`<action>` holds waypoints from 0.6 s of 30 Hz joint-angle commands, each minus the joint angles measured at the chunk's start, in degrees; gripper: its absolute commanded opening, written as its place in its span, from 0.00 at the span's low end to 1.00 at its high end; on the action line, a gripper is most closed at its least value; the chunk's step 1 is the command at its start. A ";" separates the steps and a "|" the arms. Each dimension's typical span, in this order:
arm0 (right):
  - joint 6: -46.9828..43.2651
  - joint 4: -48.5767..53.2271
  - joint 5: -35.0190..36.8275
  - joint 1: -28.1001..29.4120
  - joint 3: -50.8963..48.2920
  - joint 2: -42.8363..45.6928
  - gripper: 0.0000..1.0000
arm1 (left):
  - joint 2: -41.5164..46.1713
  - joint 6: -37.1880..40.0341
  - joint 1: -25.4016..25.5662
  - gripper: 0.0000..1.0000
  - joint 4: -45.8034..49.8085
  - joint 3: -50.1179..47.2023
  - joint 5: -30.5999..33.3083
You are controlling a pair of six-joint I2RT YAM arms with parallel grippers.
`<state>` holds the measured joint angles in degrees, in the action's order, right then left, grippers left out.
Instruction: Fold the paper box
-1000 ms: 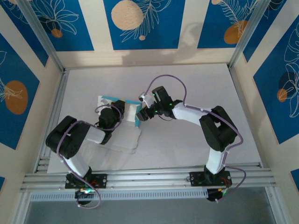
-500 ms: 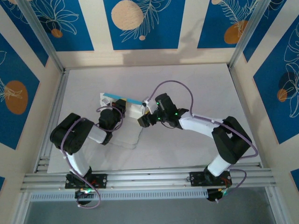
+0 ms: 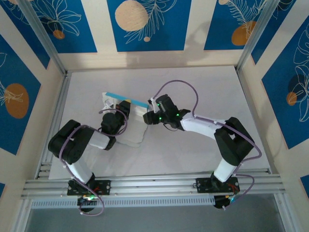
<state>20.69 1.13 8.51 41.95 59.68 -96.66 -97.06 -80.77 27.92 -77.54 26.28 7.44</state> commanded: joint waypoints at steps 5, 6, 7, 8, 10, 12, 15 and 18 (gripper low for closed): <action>3.42 7.70 11.24 2.01 5.02 -4.41 0.31 | 2.36 3.98 1.50 0.00 -3.11 0.04 2.29; 3.39 8.52 12.66 2.31 5.70 -4.66 0.30 | 2.24 4.02 1.58 0.00 -3.10 0.01 2.31; 3.76 9.27 14.27 2.60 6.33 -4.97 0.28 | 2.30 4.02 1.73 0.00 -3.10 0.00 2.36; 4.28 10.01 15.61 2.54 6.93 -5.21 0.26 | 2.32 4.04 1.83 0.00 -3.08 -0.11 2.40; 5.69 11.35 17.83 2.07 8.08 -5.51 0.21 | 2.31 4.05 2.15 0.00 -3.13 -0.41 2.72; 6.59 12.92 18.92 1.56 9.87 -6.18 0.16 | 2.43 4.30 2.69 0.00 -3.10 -0.77 3.50; 8.08 15.60 19.67 1.00 13.19 -7.67 0.11 | 2.57 4.15 3.77 0.00 -3.16 -1.64 5.27; 9.21 16.42 19.23 0.92 15.41 -8.97 0.09 | 3.08 4.68 4.81 0.00 -3.03 -2.70 7.26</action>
<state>27.38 16.10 25.58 43.27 72.66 -104.38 -95.22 -77.76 31.03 -78.67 25.26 12.67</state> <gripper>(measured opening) 0.092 0.045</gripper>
